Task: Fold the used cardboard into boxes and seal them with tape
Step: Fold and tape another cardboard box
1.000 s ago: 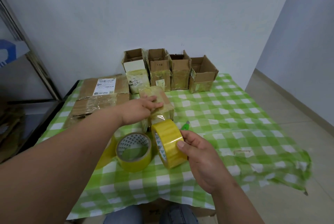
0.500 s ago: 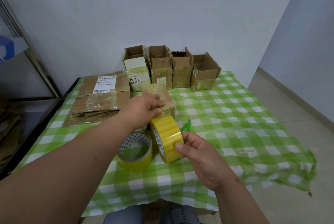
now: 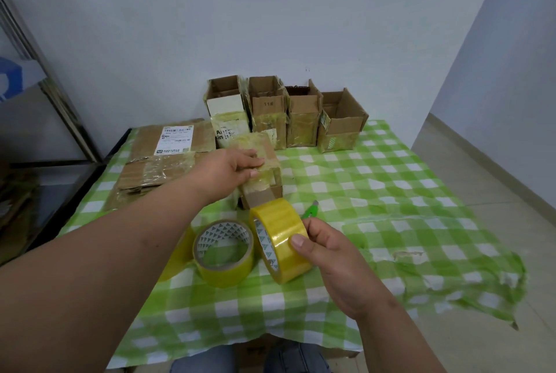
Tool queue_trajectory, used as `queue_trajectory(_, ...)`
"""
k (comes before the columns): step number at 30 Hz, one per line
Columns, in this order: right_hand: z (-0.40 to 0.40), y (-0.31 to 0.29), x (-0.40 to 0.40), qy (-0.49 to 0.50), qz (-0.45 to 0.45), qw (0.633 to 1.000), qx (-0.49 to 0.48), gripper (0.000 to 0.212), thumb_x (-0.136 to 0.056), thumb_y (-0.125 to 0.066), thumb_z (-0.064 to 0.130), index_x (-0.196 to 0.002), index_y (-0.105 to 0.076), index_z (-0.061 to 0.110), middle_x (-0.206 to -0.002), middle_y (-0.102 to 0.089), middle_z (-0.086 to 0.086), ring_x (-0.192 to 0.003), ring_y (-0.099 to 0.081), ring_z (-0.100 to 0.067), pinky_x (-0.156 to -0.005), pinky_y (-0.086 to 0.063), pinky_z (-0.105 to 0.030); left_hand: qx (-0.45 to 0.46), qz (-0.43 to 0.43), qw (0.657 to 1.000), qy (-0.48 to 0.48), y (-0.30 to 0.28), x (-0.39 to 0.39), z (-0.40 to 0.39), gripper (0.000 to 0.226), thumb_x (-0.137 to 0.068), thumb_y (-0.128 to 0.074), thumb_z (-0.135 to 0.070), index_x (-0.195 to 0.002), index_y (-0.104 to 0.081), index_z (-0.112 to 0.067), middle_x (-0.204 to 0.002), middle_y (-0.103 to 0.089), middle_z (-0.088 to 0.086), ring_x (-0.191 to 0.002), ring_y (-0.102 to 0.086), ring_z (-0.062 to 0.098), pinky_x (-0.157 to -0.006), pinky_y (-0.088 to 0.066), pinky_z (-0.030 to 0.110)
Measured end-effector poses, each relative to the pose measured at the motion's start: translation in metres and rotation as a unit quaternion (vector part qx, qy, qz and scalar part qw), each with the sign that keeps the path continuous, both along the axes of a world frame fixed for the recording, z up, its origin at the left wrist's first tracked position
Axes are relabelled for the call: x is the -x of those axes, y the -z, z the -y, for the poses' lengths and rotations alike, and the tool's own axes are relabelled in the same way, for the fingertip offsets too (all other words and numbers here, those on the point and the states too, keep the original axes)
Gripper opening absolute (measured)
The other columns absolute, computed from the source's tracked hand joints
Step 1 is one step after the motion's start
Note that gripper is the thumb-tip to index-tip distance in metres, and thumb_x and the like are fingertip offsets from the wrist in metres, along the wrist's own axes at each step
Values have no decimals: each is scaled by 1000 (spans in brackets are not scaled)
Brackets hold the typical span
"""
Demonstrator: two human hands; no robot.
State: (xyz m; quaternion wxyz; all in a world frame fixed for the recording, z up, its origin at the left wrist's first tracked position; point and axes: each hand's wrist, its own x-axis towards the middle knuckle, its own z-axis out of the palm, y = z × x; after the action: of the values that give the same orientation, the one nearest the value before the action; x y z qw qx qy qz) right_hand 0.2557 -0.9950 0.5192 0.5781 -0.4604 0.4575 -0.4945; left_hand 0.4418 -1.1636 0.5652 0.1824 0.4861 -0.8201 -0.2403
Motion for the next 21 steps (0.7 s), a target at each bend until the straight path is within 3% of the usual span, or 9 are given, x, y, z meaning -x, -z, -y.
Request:
queue_trajectory(2, 0, 1, -1, 6, 9, 1000, 3, 36, -83, -64, 29, -111, -66, 6, -104, -72, -12, -93, -66, -18, -81, -51, -28, -7, 15, 1000, -5, -4, 0, -3, 42, -98, -59, -24, -139, -53, -30, -151, -42, -13, -142, -36, 15, -118, -27, 34)
queue_trajectory(5, 0, 2, 1, 12, 20, 1000, 7, 38, -80, -69, 30, -109, -67, 5, -100, -72, -9, -91, -66, -19, -79, -51, -30, -11, 22, 999, -29, -7, 0, -15, 54, -102, -51, -29, -151, -31, -38, -148, -46, -4, -134, -46, 22, -107, -36, 33)
queue_trajectory(7, 0, 2, 2, 7, 26, 1000, 10, 44, -76, -72, 33, -109, -67, 5, -100, -72, -10, -91, -66, -21, -80, -52, -32, -26, -28, 998, -56, -4, -3, -24, 60, -102, -51, -28, -154, -24, -39, -153, -41, -2, -134, -45, 22, -109, -39, 38)
queue_trajectory(9, 2, 2, 3, 7, 31, 999, 12, 39, -78, -71, 28, -108, -67, 3, -99, -72, -11, -90, -66, -22, -79, -52, -31, -52, -126, 984, -118, 2, -8, -33, 55, -98, -58, -27, -149, -37, -33, -149, -45, -1, -133, -46, 22, -109, -41, 47)
queue_trajectory(10, 2, 1, 3, 7, 36, 999, 12, 36, -79, -69, 24, -107, -67, 2, -97, -72, -11, -89, -65, -21, -78, -52, -30, -54, -162, 972, -161, 5, -11, -37, 43, -97, -60, -27, -139, -50, -26, -137, -55, 1, -125, -53, 22, -104, -46, 49)
queue_trajectory(12, 4, 0, 3, 7, 43, 999, 14, 32, -79, -68, 21, -104, -67, 2, -95, -71, -10, -87, -65, -20, -75, -52, -27, -58, -156, 959, -228, 7, -16, -47, 16, -96, -60, -31, -104, -63, -17, -103, -65, 3, -100, -63, 26, -89, -54, 47)
queue_trajectory(13, 4, 1, 3, 7, 43, 999, 16, 30, -79, -68, 21, -102, -68, 2, -94, -71, -10, -86, -65, -20, -75, -52, -27, -75, -144, 959, -234, 8, -17, -51, 20, -97, -57, -34, -94, -63, -15, -94, -66, 5, -92, -64, 26, -83, -55, 44)
queue_trajectory(16, 6, 1, 3, 5, 35, 999, 20, 26, -77, -69, 20, -98, -70, 5, -92, -72, -10, -85, -66, -19, -73, -52, -26, -167, -129, 958, -193, 5, -14, -63, 33, -98, -53, -44, -95, -66, -15, -95, -68, 5, -83, -62, 20, -70, -49, 34)
queue_trajectory(21, 5, -2, 6, -8, 12, 1000, 22, 30, -74, -70, 22, -98, -72, 4, -93, -72, -13, -85, -66, -21, -73, -52, -27, -226, -91, 954, -174, 2, -1, -69, 40, -94, -54, -55, -95, -67, -17, -96, -69, -2, -85, -60, 20, -74, -48, 34)
